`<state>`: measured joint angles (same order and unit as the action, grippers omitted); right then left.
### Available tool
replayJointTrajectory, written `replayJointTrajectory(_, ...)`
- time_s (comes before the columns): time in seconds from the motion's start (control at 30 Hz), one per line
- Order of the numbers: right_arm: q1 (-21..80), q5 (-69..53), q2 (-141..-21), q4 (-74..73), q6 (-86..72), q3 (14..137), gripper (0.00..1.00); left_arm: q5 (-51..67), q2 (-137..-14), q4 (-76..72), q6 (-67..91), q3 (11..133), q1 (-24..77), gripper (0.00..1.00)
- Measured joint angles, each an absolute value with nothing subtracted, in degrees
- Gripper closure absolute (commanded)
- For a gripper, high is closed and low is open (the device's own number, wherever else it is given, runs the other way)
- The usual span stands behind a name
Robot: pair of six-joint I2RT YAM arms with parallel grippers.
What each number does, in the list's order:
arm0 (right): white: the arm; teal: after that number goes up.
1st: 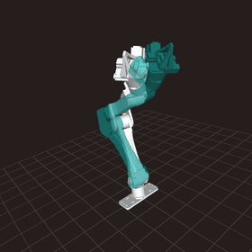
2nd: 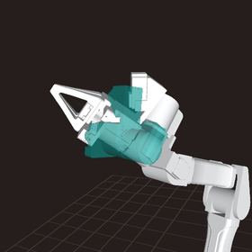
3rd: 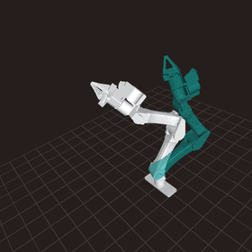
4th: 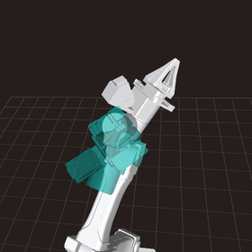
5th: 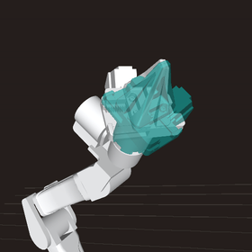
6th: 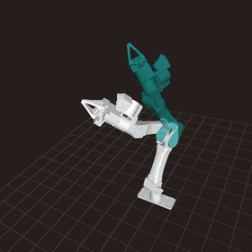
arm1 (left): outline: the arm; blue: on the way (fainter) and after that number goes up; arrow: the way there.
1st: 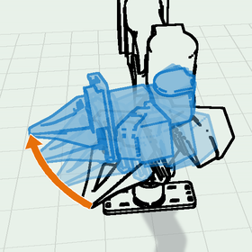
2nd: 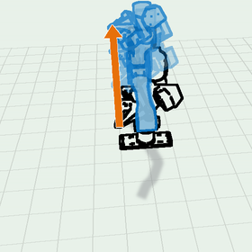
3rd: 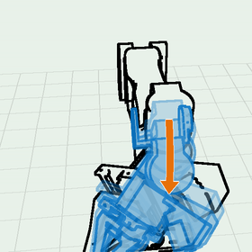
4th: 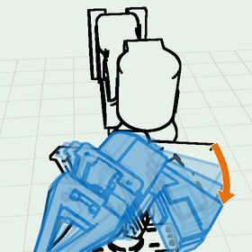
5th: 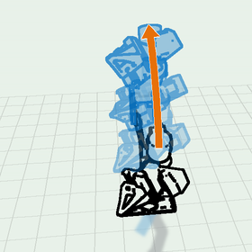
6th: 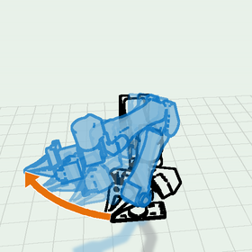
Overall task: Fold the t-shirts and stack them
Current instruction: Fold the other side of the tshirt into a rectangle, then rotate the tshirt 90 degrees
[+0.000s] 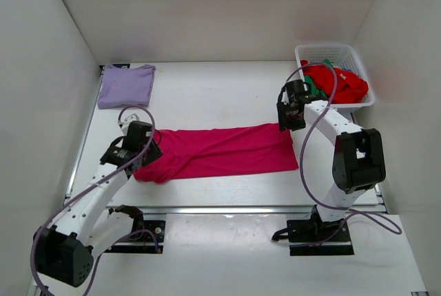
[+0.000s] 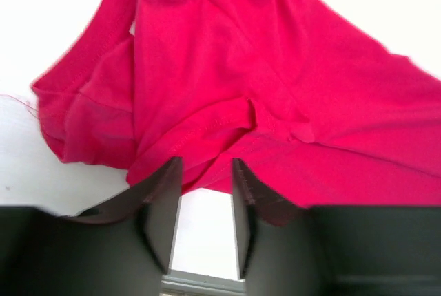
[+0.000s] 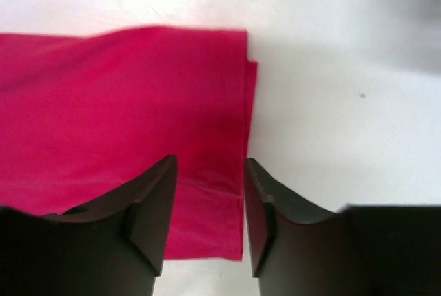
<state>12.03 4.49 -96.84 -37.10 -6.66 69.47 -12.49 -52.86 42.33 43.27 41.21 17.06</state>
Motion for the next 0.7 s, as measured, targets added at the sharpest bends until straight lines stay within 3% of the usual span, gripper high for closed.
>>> replayJointTrajectory(0.17, 13.6, 2.3, -97.7, -34.2, -4.2, 70.0, 0.61, -16.0, -56.8, 41.5, 46.9, 40.0, 22.4, 0.6)
replayJointTrajectory(0.7, 15.5, -0.7, -105.9, -30.9, -6.1, 70.7, 0.56, -23.4, -78.4, 37.9, 51.1, 39.1, 22.2, 0.59)
